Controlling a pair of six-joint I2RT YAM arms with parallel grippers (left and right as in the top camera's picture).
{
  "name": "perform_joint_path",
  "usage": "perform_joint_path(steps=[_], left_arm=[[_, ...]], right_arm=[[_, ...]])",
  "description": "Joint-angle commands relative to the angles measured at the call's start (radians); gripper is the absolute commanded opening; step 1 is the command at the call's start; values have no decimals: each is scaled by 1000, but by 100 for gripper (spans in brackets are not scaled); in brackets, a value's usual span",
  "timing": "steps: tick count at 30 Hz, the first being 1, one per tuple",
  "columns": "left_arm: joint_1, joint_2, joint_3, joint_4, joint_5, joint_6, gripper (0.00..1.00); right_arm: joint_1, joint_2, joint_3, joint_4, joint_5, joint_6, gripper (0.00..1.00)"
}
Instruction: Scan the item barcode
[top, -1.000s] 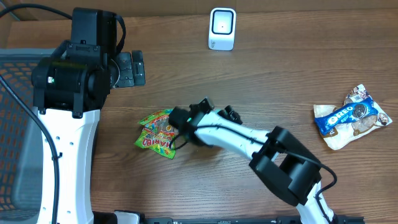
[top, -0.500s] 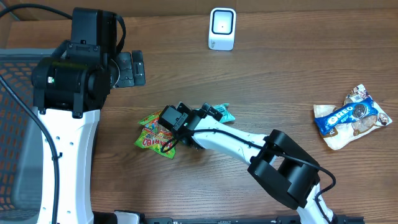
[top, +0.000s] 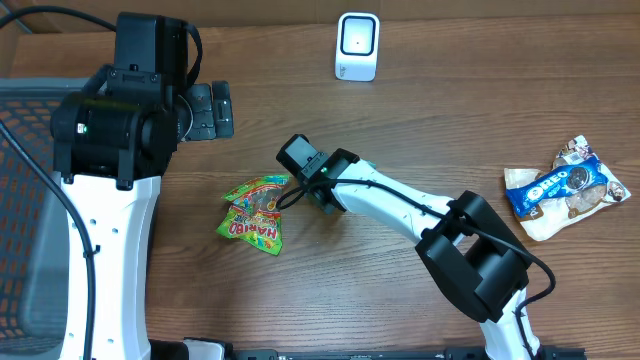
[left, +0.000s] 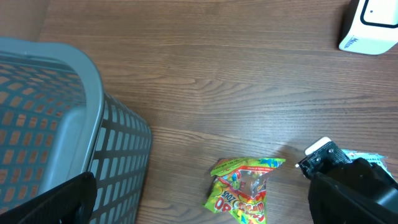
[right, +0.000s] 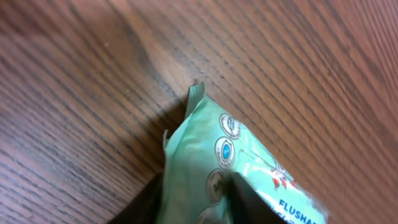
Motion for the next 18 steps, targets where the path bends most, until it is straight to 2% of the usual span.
perform_joint_path(steps=[1,5,7,11,14,18], left_arm=[[4,3,12,0,-13,22,100],[4,3,12,0,-13,22,100],[4,3,12,0,-13,22,100],[4,3,12,0,-13,22,100],[4,3,12,0,-13,22,100],[4,3,12,0,-13,22,100]], right_arm=[[-3,-21,-5,-14,-83,30,19],[-2,-21,56,-125,-182,35,11],[-13,-22,114,-190,-243,91,7],[-93,-23,272,-308,-571,202,4],[-182,-23,300,-273,-883,345,4],[-285,-16,238,-153,-1116,463,4]])
